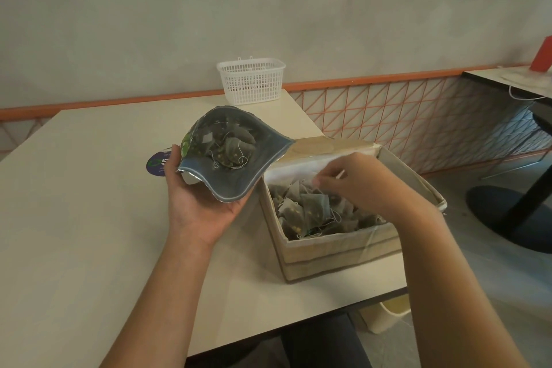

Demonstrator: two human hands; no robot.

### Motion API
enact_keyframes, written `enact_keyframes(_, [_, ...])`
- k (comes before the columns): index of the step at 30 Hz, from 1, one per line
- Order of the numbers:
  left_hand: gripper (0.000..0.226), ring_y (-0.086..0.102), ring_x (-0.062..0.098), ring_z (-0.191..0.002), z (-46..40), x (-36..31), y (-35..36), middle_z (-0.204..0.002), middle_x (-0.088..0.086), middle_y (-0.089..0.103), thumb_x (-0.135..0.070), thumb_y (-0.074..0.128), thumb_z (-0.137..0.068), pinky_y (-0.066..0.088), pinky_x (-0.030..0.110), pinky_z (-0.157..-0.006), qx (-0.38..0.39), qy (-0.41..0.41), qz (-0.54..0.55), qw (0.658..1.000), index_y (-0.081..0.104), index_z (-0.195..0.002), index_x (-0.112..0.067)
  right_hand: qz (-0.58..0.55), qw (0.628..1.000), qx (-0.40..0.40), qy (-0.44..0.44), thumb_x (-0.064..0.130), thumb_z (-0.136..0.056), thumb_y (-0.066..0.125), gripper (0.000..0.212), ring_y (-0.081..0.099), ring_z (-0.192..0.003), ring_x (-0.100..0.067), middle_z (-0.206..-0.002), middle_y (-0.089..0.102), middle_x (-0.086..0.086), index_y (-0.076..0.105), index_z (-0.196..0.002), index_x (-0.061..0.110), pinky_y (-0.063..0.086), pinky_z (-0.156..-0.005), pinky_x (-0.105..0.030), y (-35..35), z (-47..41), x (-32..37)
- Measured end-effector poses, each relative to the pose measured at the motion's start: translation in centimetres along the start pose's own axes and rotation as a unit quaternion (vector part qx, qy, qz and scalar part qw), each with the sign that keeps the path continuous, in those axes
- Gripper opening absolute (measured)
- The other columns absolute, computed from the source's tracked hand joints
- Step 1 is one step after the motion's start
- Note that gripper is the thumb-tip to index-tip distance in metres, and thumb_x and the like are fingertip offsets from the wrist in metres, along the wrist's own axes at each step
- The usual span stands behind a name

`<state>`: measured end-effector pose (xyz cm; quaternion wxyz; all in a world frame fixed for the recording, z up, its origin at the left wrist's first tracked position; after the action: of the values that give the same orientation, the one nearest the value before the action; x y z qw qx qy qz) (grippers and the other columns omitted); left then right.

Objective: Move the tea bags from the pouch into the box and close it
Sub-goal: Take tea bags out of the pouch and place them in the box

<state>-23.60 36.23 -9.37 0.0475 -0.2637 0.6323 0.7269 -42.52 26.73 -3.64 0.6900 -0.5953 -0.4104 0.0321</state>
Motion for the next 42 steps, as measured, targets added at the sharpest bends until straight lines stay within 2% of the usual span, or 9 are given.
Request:
enact_keyframes(4, [0.06,0.056,0.041,-0.127,0.0,-0.3,-0.1,-0.137,0.018,0.061,-0.066,0.055,-0.085,0.044,0.054,-0.104,0.002,0.004,0.001,1.0,0.076,-0.114,-0.017,-0.066,0.981,-0.173,-0.066,0.053,-0.089,0.055,0.046,0.056,-0.097,-0.008,-0.111,0.058,0.008,0.053,-0.126,0.027,0.05,-0.084,-0.028,-3.0,-0.4,3.9])
enact_keyframes(8, [0.061,0.057,0.038,-0.127,0.2,-0.5,0.0,-0.135,0.018,0.062,-0.065,0.054,-0.085,0.043,0.052,-0.109,-0.005,0.004,0.001,1.0,0.078,-0.109,-0.014,-0.043,0.976,-0.141,-0.161,0.053,-0.088,0.058,0.064,0.039,-0.124,-0.016,-0.136,0.046,0.006,0.037,-0.145,0.032,0.037,-0.101,-0.034,-1.1,-2.6,9.0])
enact_keyframes(13, [0.058,0.055,0.035,-0.13,0.5,-1.2,0.1,-0.135,0.014,0.063,-0.062,0.049,-0.09,0.038,0.051,-0.113,-0.001,0.013,-0.006,1.0,0.078,-0.109,-0.016,-0.051,0.968,-0.13,-0.207,0.04,-0.101,0.042,0.038,0.048,-0.12,-0.019,-0.13,0.057,0.006,0.052,-0.136,0.034,0.045,-0.098,-0.042,1.6,-5.4,12.0])
enact_keyframes(16, [0.052,0.056,0.034,-0.129,0.4,-1.7,0.5,-0.135,0.011,0.063,-0.057,0.048,-0.093,0.045,0.049,-0.106,-0.001,0.027,-0.001,1.0,0.073,-0.119,-0.02,-0.049,0.953,-0.194,-0.226,0.036,-0.102,0.041,0.034,0.056,-0.112,-0.017,-0.125,0.063,0.008,0.057,-0.132,0.033,0.051,-0.088,-0.041,1.0,-5.2,13.2])
enact_keyframes(21, [0.046,0.067,0.029,-0.107,0.7,-2.9,1.7,-0.118,0.01,0.07,-0.051,0.047,-0.094,0.053,0.04,-0.093,0.022,0.062,-0.011,0.998,0.077,-0.105,-0.018,-0.025,0.894,-0.332,-0.298,0.027,-0.101,0.043,0.037,0.057,-0.11,-0.016,-0.129,0.061,0.013,0.052,-0.136,0.033,0.05,-0.085,-0.029,-1.3,-1.0,15.4])
enact_keyframes(25, [0.049,0.055,0.026,-0.128,-0.3,-3.6,1.6,-0.125,0.009,0.066,-0.052,0.045,-0.095,0.039,0.041,-0.111,-0.001,0.058,0.0,0.998,0.076,-0.107,-0.016,-0.013,0.928,-0.265,-0.26,0.03,-0.102,0.041,0.038,0.056,-0.111,-0.018,-0.133,0.058,0.013,0.048,-0.139,0.037,0.052,-0.085,-0.038,-0.2,-2.8,14.9])
enact_keyframes(32, [0.047,0.071,0.032,-0.098,-0.6,-3.0,1.4,-0.113,0.011,0.073,-0.053,0.049,-0.093,0.055,0.043,-0.092,-0.004,0.058,-0.021,0.998,0.08,-0.097,-0.017,0.031,0.917,-0.287,-0.276,0.033,-0.102,0.041,0.038,0.055,-0.113,-0.016,-0.133,0.057,0.016,0.047,-0.139,0.04,0.053,-0.082,-0.033,-0.7,-2.6,14.9])
enact_keyframes(35, [0.052,0.068,0.031,-0.098,-1.0,-2.8,1.7,-0.104,0.012,0.075,-0.051,0.045,-0.095,0.055,0.042,-0.092,-0.007,0.056,-0.019,0.998,0.082,-0.09,-0.014,0.041,0.937,-0.241,-0.251,0.033,-0.102,0.04,0.039,0.052,-0.118,-0.016,-0.137,0.054,0.016,0.044,-0.14,0.043,0.053,-0.085,-0.036,0.2,-3.5,14.0])
enact_keyframes(42, [0.056,0.075,0.03,-0.079,-1.2,-2.9,2.7,-0.095,0.012,0.077,-0.051,0.043,-0.096,0.061,0.041,-0.078,0.008,0.073,-0.027,0.997,0.083,-0.081,-0.015,0.041,0.92,-0.279,-0.272,0.036,-0.102,0.039,0.039,0.052,-0.112,-0.013,-0.133,0.054,0.02,0.043,-0.14,0.046,0.052,-0.075,-0.03,-1.0,-2.8,14.2])
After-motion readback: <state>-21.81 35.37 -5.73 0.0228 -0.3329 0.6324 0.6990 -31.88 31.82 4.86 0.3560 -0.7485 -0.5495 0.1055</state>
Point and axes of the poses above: each hand's wrist, its own z-axis away from the middle knuckle, its own y-axis out of the palm, x = y × z, the point moved 8 cm from there along -z, towards the middle knuckle
